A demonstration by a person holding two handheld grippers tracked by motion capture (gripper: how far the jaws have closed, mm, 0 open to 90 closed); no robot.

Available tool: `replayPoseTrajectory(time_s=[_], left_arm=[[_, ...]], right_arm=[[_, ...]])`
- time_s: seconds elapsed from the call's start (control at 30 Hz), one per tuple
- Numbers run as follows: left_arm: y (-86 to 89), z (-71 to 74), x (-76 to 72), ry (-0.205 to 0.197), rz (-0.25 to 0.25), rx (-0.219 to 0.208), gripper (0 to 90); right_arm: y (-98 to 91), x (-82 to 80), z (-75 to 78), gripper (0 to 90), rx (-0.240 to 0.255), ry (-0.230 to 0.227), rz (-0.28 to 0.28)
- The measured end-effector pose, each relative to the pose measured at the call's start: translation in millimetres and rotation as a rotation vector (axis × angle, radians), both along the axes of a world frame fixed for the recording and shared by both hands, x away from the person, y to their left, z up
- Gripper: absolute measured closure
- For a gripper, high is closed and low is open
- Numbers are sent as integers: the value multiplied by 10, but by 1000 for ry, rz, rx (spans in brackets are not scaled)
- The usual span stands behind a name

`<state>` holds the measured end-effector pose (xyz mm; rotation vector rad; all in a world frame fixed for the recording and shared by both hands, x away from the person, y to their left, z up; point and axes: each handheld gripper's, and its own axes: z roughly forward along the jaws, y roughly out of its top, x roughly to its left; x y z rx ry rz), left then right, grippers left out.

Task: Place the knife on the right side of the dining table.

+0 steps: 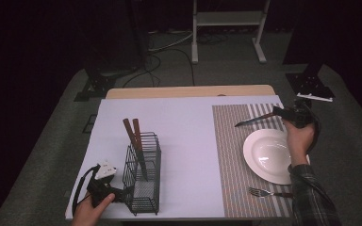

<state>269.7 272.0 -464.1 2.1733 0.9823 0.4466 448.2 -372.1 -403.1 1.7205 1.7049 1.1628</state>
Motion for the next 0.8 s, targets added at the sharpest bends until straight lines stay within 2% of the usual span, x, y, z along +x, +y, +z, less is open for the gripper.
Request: replayPoseTrajectory(time_s=[0.27,0.37,0.57,0.8], left_arm=[[0,0,0,0,0,0,0],[0,0,0,0,0,0,0],[0,0,0,0,0,0,0],[0,0,0,1,0,0,0]], right_arm=[[-6,35,-57,352,-25,53,15],[-6,40,-71,338,-21,64,12],[-18,77,-155,281,-24,119,7],[-44,102,-219,254,-4,150,4]])
